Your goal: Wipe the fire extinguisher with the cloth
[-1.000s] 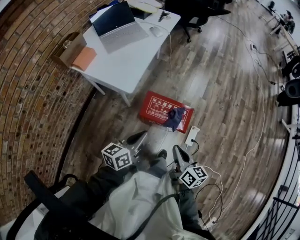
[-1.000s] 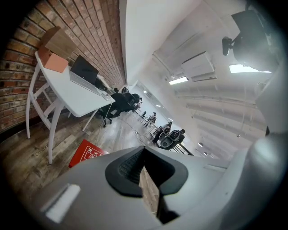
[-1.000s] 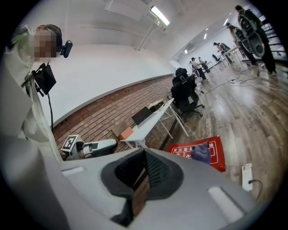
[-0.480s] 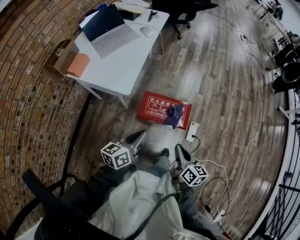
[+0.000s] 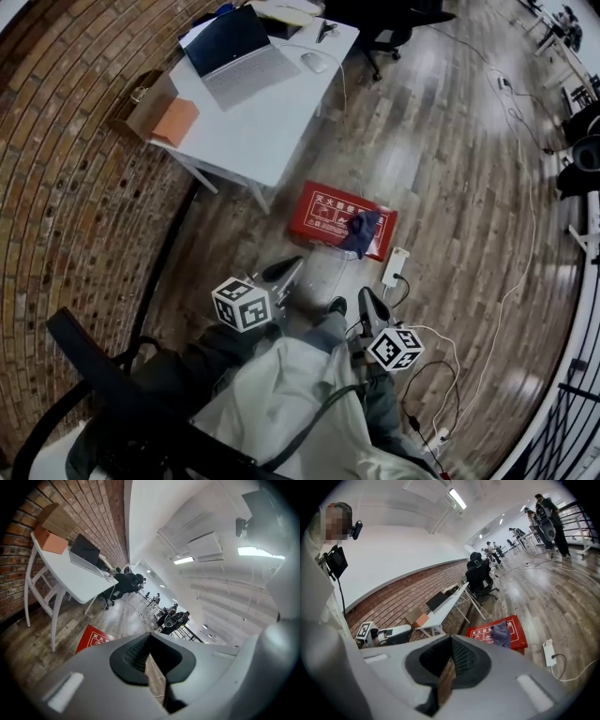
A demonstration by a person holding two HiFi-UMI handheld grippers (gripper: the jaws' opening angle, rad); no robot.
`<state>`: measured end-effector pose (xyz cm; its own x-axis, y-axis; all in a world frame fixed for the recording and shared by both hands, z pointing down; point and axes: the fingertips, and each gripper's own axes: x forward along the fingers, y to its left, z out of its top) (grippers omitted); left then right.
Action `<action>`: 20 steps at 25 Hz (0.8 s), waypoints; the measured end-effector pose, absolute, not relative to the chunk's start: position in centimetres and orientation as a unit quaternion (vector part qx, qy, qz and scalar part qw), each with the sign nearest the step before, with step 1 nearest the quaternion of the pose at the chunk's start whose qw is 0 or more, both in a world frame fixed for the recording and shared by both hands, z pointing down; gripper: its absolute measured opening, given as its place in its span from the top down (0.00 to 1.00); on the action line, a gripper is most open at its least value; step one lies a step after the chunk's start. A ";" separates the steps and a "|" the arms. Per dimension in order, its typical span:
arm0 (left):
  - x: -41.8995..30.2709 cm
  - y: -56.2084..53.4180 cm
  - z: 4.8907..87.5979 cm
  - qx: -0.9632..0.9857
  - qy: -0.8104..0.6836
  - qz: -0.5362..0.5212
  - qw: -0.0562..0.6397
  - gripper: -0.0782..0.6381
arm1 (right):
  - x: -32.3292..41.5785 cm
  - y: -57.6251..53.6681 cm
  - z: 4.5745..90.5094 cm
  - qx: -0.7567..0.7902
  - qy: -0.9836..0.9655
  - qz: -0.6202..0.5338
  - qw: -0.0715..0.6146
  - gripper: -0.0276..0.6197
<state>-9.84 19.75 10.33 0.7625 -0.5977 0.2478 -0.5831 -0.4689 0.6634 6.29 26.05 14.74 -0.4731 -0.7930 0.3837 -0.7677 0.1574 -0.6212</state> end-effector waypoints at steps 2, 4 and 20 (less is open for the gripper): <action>-10.0 19.6 10.2 0.856 -0.348 -0.012 0.382 0.90 | 6.1 25.7 14.7 -0.509 0.763 -0.398 0.015 0.95; -10.0 19.5 10.1 0.855 -0.352 -0.016 0.382 0.90 | 6.3 25.4 14.6 -0.506 0.766 -0.397 0.015 0.95; -10.2 18.9 9.7 0.847 -0.375 -0.042 0.374 0.90 | 6.6 23.6 14.6 -0.486 0.784 -0.386 -0.003 0.95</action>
